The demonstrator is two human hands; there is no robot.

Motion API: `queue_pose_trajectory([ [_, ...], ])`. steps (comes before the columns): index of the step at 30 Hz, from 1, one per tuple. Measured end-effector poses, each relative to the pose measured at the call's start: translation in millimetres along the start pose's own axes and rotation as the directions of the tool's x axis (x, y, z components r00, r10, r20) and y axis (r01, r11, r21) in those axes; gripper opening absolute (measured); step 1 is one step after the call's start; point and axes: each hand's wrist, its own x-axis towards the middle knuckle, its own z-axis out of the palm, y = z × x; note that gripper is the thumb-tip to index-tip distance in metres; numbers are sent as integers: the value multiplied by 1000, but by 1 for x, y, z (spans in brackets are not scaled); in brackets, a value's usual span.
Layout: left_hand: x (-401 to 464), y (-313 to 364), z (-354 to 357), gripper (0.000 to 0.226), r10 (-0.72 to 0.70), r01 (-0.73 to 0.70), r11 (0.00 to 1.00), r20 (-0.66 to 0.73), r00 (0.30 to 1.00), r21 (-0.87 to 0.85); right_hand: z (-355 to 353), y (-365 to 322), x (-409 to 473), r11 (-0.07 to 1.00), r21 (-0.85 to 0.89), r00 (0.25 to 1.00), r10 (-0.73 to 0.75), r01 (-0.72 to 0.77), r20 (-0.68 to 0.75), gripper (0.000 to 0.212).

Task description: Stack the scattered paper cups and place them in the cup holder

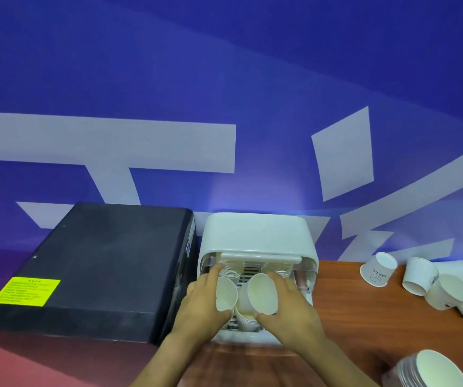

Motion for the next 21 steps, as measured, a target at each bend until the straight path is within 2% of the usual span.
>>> queue_pose_trajectory([
  [6, 6, -8, 16, 54, -70, 70, 997, 10, 998, -22, 10, 10, 6, 997, -75, 999, -25, 26, 20, 83],
  [13, 7, -11, 22, 79, -74, 62, 995, 150, 986, 84, 21, 21, 12, 996, -86, 968, -3, 25, 252, 93],
  [17, 1, -4, 19, 78, -68, 50, 991, 145, 987, 122, 14, 23, 10, 996, -89, 972, 5, 16, 235, 87],
  [21, -13, 6, 16, 71, 2, -15, 990, 92, 996, 138, 3, 31, -7, 997, -83, 979, 6, 12, 206, 77],
])
